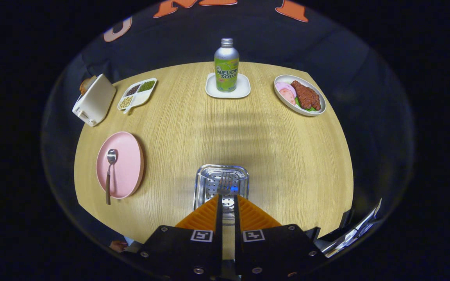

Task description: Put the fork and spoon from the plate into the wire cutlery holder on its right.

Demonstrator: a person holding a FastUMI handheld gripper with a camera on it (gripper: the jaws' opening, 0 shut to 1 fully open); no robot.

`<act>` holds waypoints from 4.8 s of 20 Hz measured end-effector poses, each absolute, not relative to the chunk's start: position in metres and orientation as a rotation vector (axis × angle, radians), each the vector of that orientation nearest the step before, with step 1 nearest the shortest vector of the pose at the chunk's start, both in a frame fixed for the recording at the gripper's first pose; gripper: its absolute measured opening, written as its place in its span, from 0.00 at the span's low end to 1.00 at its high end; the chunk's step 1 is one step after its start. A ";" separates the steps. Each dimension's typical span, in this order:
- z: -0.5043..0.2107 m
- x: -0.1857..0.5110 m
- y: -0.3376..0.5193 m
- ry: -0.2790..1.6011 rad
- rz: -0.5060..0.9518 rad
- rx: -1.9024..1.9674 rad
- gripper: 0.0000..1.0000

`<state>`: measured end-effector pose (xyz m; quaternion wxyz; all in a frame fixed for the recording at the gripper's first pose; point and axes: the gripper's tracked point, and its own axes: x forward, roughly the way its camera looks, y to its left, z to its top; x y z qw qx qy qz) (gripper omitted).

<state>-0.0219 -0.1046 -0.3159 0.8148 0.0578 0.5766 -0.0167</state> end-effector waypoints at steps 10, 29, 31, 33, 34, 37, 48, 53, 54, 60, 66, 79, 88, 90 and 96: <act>-0.277 -0.004 0.001 1.071 -0.064 0.260 0.77; -0.358 -0.014 0.194 1.295 0.307 -0.053 0.85; -0.366 -0.015 0.200 1.317 0.305 -0.068 0.75; -0.372 -0.015 0.197 1.340 0.289 -0.079 0.59; -0.376 -0.015 0.197 1.347 0.282 -0.082 0.44; -0.377 -0.017 0.202 1.348 0.292 -0.070 0.18; -0.317 -0.009 0.144 1.225 0.199 -0.007 0.05; -0.278 -0.017 0.082 1.177 0.112 0.031 0.05; -0.271 -0.021 0.068 1.171 0.093 0.039 0.05; -0.247 -0.048 -0.013 1.170 -0.011 0.069 0.05; -0.245 -0.068 -0.081 1.203 -0.085 0.101 0.05; -0.308 -0.090 -0.117 1.374 -0.032 0.078 0.06; -0.313 -0.062 -0.115 1.347 -0.006 0.146 0.11; -0.305 -0.049 -0.115 1.291 -0.001 0.167 0.12; -0.246 0.010 -0.119 0.944 -0.015 0.156 0.21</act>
